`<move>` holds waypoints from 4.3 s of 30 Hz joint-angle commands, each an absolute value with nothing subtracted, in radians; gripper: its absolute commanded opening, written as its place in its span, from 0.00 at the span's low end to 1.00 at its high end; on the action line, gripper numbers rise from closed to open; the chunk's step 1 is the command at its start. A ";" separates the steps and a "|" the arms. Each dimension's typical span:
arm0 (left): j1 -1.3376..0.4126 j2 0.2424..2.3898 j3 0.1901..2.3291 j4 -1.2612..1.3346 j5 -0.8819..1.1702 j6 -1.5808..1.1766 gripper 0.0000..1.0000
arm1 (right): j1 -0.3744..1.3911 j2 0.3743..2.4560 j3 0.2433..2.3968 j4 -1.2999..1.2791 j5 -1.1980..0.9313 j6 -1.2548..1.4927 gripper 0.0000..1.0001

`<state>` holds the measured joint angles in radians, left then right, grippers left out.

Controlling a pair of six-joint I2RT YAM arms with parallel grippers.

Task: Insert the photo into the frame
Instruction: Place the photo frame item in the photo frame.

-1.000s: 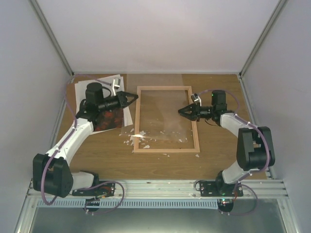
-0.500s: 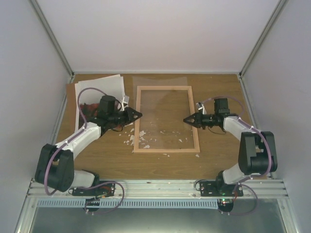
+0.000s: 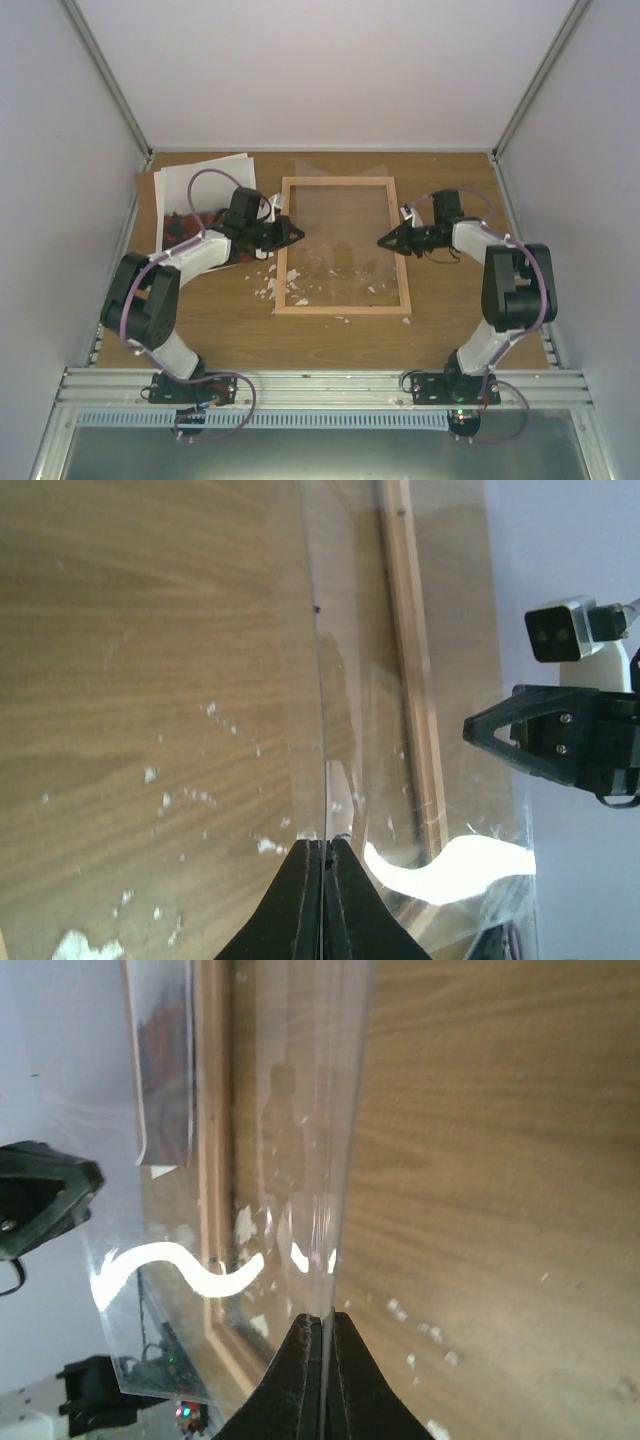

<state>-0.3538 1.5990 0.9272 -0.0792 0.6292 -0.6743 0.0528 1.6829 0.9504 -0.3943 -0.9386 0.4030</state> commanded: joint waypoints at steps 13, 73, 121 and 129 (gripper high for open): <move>-0.328 1.780 1.042 -0.094 0.567 -0.535 0.02 | 0.088 1.878 1.111 -0.456 -0.876 0.291 0.01; -0.315 1.754 0.971 -0.080 0.587 -0.560 0.04 | 0.038 1.857 1.066 -0.540 -0.887 0.170 0.01; -0.178 1.580 0.914 -0.135 0.489 -0.539 0.65 | 0.049 1.742 0.910 -0.277 -0.952 0.192 0.01; -0.168 1.586 0.911 -0.132 0.495 -0.537 0.63 | 0.036 1.736 0.866 -0.164 -0.953 0.282 0.01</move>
<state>-0.1791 1.6070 0.9253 -0.1753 0.4992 -0.5407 0.0437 1.7573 0.8898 -0.2554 -0.9432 0.2359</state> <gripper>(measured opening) 0.636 0.020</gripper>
